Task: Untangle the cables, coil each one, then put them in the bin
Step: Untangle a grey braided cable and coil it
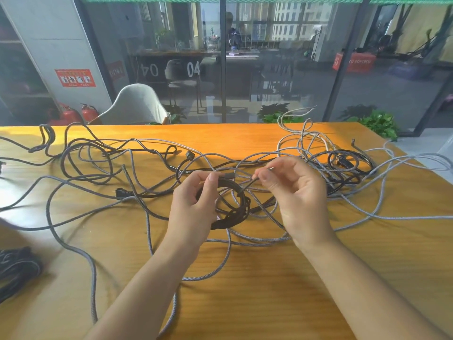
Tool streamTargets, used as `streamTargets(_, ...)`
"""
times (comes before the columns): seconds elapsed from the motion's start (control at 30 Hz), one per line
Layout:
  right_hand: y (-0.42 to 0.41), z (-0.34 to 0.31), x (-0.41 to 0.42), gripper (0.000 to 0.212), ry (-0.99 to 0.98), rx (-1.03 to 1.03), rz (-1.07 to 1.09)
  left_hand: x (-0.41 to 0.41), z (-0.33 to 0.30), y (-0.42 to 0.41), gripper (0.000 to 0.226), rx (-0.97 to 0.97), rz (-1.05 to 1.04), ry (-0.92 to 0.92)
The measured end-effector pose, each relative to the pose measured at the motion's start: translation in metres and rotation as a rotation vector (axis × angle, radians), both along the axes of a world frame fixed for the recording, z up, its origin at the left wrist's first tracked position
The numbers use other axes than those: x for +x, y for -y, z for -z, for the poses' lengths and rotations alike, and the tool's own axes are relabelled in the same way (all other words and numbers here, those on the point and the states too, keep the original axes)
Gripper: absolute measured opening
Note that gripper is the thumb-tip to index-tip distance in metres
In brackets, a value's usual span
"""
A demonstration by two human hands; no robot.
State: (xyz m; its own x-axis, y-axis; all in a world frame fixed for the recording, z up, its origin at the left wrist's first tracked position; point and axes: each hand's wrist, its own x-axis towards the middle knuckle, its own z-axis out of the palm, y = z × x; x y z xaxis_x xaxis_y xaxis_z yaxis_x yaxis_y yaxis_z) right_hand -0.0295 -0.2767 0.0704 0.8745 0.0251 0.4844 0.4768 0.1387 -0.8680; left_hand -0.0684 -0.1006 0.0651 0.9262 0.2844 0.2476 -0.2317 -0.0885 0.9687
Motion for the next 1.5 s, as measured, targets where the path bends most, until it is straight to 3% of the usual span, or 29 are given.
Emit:
streamTargets(0.33,0.011,-0.006,0.009,0.016,-0.104,0.267,0.069,-0.004,-0.010,-0.004,0.023,-0.105,0.095,0.021)
streamTargets(0.53,0.011,0.007,0.015,0.019,-0.114,-0.046,0.122,-0.004,-0.008,-0.005,0.026,-0.228,0.139,-0.042)
streamTargets(0.83,0.010,0.015,0.009,0.024,0.272,-0.587,0.429,-0.006,-0.009,-0.002,0.024,-0.250,0.157,-0.027)
streamTargets(1.07,0.007,0.015,0.007,0.014,0.458,-0.610,0.390,-0.005,-0.007,0.000,0.024,-0.221,0.165,-0.023)
streamTargets(1.27,0.000,0.013,-0.002,0.035,0.111,-0.658,0.031,-0.006,-0.007,0.000,0.025,-0.225,0.166,-0.018)
streamTargets(1.37,-0.002,0.007,-0.006,0.029,-0.059,-0.560,-0.170,-0.005,-0.006,-0.001,0.025,-0.208,0.157,-0.018)
streamTargets(1.5,-0.004,0.007,-0.006,0.026,-0.140,-0.499,-0.234,-0.005,-0.005,0.001,0.026,-0.158,0.145,-0.005)
